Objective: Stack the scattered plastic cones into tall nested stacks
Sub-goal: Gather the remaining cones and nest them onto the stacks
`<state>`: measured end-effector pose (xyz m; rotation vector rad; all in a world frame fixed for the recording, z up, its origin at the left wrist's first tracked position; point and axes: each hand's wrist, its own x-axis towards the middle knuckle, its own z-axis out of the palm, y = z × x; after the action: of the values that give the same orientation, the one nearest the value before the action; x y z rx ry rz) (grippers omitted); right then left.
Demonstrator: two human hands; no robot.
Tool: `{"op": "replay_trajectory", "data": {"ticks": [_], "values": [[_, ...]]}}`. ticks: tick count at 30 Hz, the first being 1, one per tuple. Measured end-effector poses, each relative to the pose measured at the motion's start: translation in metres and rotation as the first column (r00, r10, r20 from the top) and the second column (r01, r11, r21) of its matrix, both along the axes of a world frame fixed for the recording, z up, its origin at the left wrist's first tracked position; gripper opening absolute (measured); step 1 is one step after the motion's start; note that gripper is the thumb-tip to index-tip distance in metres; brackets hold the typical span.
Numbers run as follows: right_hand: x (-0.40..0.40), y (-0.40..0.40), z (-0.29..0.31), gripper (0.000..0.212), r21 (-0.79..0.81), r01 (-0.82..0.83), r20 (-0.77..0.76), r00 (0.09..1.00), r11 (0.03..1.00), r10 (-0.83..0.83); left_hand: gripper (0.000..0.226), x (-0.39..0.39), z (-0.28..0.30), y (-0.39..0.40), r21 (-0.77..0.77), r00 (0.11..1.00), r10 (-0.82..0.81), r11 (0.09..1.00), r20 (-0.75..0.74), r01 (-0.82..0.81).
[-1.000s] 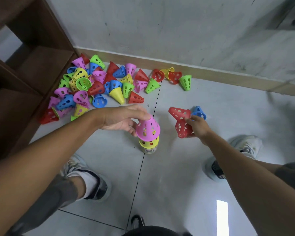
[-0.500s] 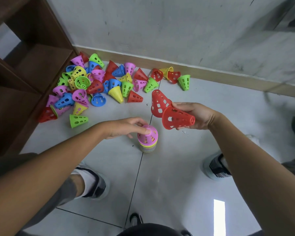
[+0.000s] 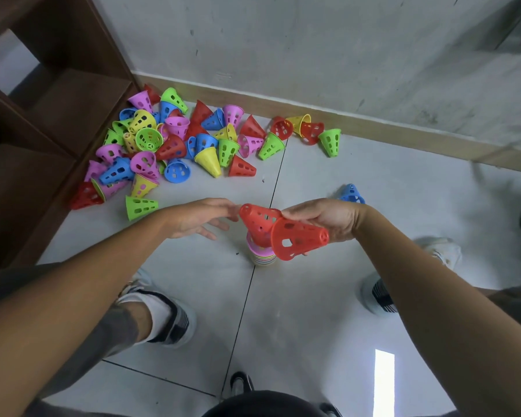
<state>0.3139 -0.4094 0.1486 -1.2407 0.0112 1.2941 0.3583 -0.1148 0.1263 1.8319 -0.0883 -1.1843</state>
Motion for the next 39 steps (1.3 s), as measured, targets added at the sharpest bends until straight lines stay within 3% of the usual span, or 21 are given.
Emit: {"op": "replay_trajectory", "data": {"ticks": [3, 7, 12, 21, 25, 28, 32, 39], "values": [[-0.004, -0.003, -0.012, 0.041, -0.066, 0.021, -0.028, 0.999, 0.998, -0.023, 0.095, -0.003, 0.001, -0.003, -0.009, 1.0, -0.024, 1.0, 0.0, 0.024], [-0.007, -0.003, -0.025, 0.05, -0.178, 0.049, -0.039, 0.998, 0.983, -0.057, 0.094, -0.006, 0.0, -0.009, 0.026, 0.998, -0.054, 0.998, 0.007, 0.054], [-0.011, -0.005, -0.026, 0.042, -0.23, 0.103, -0.049, 0.992, 0.968, -0.117, 0.043, -0.005, -0.009, -0.008, 0.104, 0.998, 0.003, 0.995, 0.064, -0.01], [-0.005, -0.019, -0.01, 0.046, -0.26, 0.165, -0.028, 0.984, 0.951, -0.178, 0.026, 0.007, -0.045, 0.037, 0.22, 0.924, 0.239, 0.925, 0.299, -0.31], [0.004, -0.017, 0.017, 0.04, -0.196, 0.246, -0.017, 0.967, 0.949, -0.254, 0.018, 0.015, -0.065, 0.075, 0.339, 0.848, 0.184, 0.859, 0.497, -0.385], [0.013, -0.003, 0.033, 0.041, -0.151, 0.234, -0.01, 0.971, 0.961, -0.238, 0.024, 0.02, -0.074, 0.098, 0.455, 0.803, 0.085, 0.786, 0.59, -0.417], [0.019, 0.019, 0.038, 0.041, -0.183, 0.217, 0.027, 0.976, 0.959, -0.215, 0.042, 0.025, -0.079, 0.117, 0.577, 0.803, 0.033, 0.678, 0.595, -0.455], [0.017, 0.039, 0.02, 0.045, -0.355, 0.318, 0.084, 0.947, 0.879, -0.309, 0.063, 0.036, -0.089, 0.141, 0.634, 0.86, 0.094, 0.637, 0.502, -0.439]]}}
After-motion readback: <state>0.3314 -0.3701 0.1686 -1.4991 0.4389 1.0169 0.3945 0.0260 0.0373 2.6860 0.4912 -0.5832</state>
